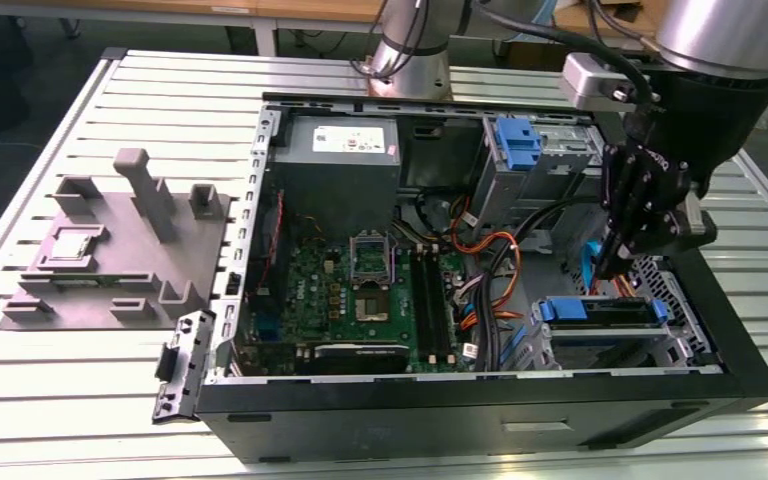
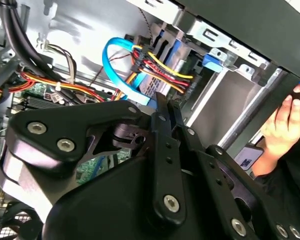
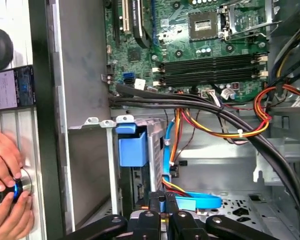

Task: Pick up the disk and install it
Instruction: 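Insert the second disk wire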

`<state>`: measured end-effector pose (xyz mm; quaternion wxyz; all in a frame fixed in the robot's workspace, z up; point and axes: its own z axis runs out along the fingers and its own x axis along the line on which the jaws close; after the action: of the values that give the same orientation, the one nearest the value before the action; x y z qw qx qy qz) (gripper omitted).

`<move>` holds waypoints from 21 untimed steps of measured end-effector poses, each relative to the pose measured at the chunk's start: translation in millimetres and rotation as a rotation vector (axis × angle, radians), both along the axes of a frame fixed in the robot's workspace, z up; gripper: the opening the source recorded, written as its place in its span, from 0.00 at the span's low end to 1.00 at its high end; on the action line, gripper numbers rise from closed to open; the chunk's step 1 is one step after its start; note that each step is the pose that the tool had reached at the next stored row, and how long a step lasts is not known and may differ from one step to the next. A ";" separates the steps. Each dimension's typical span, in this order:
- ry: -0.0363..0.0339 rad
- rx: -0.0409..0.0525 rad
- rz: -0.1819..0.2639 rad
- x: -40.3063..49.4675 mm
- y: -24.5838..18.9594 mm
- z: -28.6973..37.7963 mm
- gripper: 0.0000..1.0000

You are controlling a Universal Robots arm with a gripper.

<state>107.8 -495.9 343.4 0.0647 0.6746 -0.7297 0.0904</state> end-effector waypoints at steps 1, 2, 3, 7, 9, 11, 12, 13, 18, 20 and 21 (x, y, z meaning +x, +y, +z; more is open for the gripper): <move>0.0000 -0.0001 0.000 0.0 -0.9 0.0 0.16; 0.0000 0.0000 0.000 0.0 -1.5 0.0 0.16; 0.0000 -0.0001 0.000 0.0 -2.4 0.0 0.16; 0.0000 0.0166 0.000 0.0 -8.2 -0.5 0.16; 0.0000 0.0378 0.000 0.0 -10.9 -0.7 0.16; 0.0000 0.0598 0.000 0.0 -13.9 -0.8 0.16; 0.0000 0.0685 0.000 0.0 -15.7 -0.8 0.16; -0.0001 0.0748 0.000 0.0 -17.8 -0.9 0.16; 0.0000 0.0769 0.000 0.0 -25.5 -1.0 0.16; 0.0000 0.0767 0.000 0.0 -27.4 -0.9 0.16; 0.0000 0.0766 0.000 0.0 -28.5 -0.9 0.16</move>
<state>107.8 -524.4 342.4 0.0388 0.6767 -0.7326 0.0624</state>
